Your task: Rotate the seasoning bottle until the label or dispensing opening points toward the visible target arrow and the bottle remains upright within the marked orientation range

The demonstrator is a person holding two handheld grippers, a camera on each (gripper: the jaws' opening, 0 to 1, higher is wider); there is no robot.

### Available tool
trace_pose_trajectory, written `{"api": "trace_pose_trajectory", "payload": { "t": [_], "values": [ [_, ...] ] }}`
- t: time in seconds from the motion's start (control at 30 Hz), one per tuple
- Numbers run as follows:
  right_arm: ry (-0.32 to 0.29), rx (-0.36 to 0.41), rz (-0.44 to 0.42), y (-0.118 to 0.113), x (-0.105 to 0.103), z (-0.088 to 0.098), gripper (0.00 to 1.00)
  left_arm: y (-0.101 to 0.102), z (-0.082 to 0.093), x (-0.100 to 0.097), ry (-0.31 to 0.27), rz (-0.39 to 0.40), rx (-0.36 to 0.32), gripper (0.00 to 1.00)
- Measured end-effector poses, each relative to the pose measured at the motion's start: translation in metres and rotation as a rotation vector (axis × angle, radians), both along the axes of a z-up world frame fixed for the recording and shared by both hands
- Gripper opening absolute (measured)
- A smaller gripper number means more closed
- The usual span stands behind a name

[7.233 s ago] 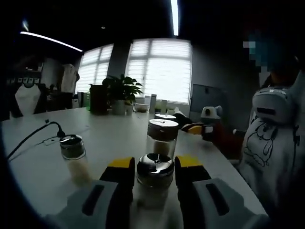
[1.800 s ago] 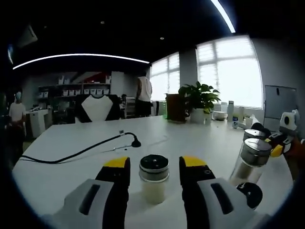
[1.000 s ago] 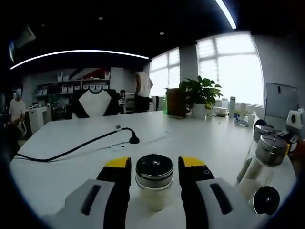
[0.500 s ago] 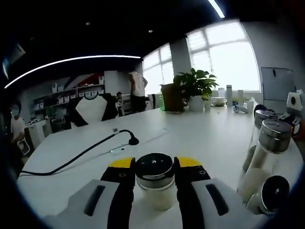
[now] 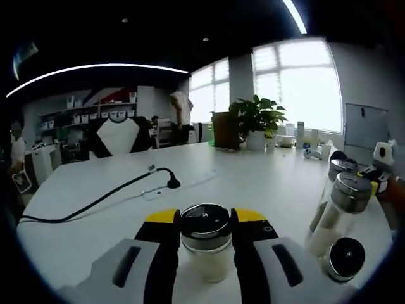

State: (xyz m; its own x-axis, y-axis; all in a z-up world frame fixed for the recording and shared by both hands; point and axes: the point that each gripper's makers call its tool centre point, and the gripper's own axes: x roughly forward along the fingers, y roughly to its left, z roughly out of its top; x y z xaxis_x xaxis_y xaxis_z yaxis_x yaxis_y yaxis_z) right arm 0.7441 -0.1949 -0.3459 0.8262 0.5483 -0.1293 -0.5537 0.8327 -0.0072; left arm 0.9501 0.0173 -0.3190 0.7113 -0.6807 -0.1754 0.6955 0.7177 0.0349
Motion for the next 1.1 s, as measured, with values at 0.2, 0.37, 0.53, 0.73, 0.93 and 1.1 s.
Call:
{"api": "trace_pose_trajectory", "payload": {
  "t": [0.2, 0.37, 0.53, 0.73, 0.93, 1.1],
  "values": [
    [-0.011, 0.0, 0.012, 0.004, 0.0, 0.004, 0.2, 0.005, 0.013, -0.013, -0.014, -0.009, -0.024, 0.32],
    [-0.015, -0.006, 0.024, 0.008, 0.0, 0.005, 0.2, 0.02, 0.016, -0.021, -0.016, -0.004, -0.035, 0.32],
    [-0.024, -0.008, 0.036, 0.013, 0.0, 0.008, 0.2, 0.033, 0.014, -0.036, 0.012, -0.016, -0.04, 0.33],
    [-0.032, -0.004, 0.062, 0.025, -0.003, 0.009, 0.2, 0.057, 0.016, -0.056, -0.002, 0.012, -0.009, 0.33],
    [-0.032, -0.02, 0.086, 0.032, -0.009, 0.011, 0.2, 0.068, 0.014, -0.085, -0.003, 0.012, -0.017, 0.33],
    [-0.043, -0.021, 0.1, 0.038, -0.015, 0.014, 0.2, 0.074, 0.008, -0.097, 0.001, 0.025, -0.02, 0.33]
  ]
}}
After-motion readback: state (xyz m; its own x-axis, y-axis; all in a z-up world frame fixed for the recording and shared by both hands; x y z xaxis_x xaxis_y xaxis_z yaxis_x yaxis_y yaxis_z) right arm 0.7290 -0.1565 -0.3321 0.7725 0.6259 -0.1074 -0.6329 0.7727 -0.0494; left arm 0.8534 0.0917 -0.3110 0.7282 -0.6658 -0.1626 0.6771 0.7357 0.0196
